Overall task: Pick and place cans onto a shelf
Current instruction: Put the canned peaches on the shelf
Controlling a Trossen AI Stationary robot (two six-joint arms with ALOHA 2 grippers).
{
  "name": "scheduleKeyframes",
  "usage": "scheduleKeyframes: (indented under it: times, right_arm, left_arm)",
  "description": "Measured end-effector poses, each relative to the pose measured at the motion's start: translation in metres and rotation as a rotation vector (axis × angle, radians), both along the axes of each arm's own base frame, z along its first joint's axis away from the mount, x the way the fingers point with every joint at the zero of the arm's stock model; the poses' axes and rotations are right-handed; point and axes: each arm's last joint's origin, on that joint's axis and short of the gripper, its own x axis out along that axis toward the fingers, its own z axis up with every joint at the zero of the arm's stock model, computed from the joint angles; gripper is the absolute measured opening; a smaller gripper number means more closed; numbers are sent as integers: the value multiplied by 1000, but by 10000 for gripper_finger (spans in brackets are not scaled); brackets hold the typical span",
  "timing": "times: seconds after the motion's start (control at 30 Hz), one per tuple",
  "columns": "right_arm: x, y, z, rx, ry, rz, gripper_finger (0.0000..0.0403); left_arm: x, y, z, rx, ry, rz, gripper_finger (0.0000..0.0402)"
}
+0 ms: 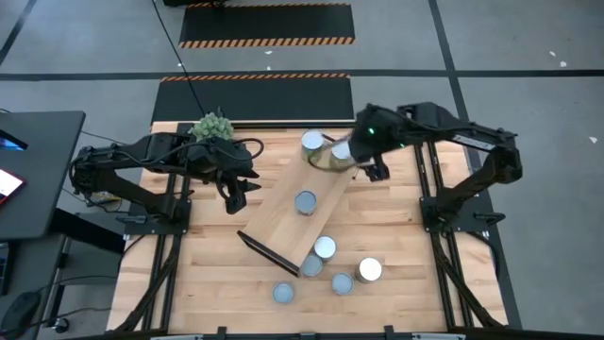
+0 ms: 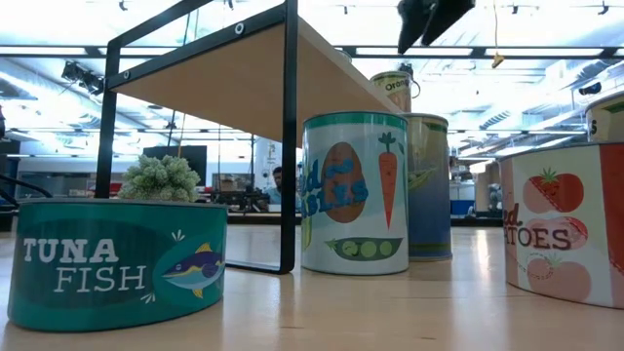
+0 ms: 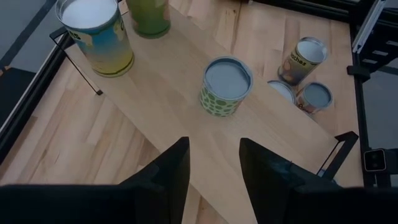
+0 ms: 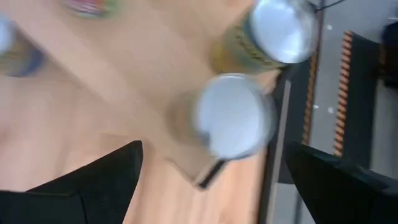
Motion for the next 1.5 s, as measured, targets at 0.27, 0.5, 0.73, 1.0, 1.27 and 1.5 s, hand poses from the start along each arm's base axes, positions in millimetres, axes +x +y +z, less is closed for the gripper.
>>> scheduleKeyframes:
  times: [0.27, 0.5, 0.73, 1.0, 1.27, 1.5]
  right_arm:
    - [-7, 73, -2, 151, 24, 52, 398]
    - [-11, 145, -39, 264, 67, 142, 395]
    - [-14, 196, -93, 369, 29, 198, 392]
    - [-22, 203, -137, 406, 114, 209, 392]
    - [-22, 207, -166, 370, 135, 258, 392]
    - [-14, 218, -195, 312, 224, 262, 392]
  left_arm:
    - [-1, 0, -1, 19, 12, -19, 146]
    - [-1, 0, -1, 20, 12, -20, 146]
    - [-1, 0, -1, 20, 13, -20, 146]
    - [-1, 0, -1, 20, 13, -20, 146]
    - [-1, 0, -1, 19, 13, -18, 146]
    - [-1, 0, -1, 9, 18, -9, 146]
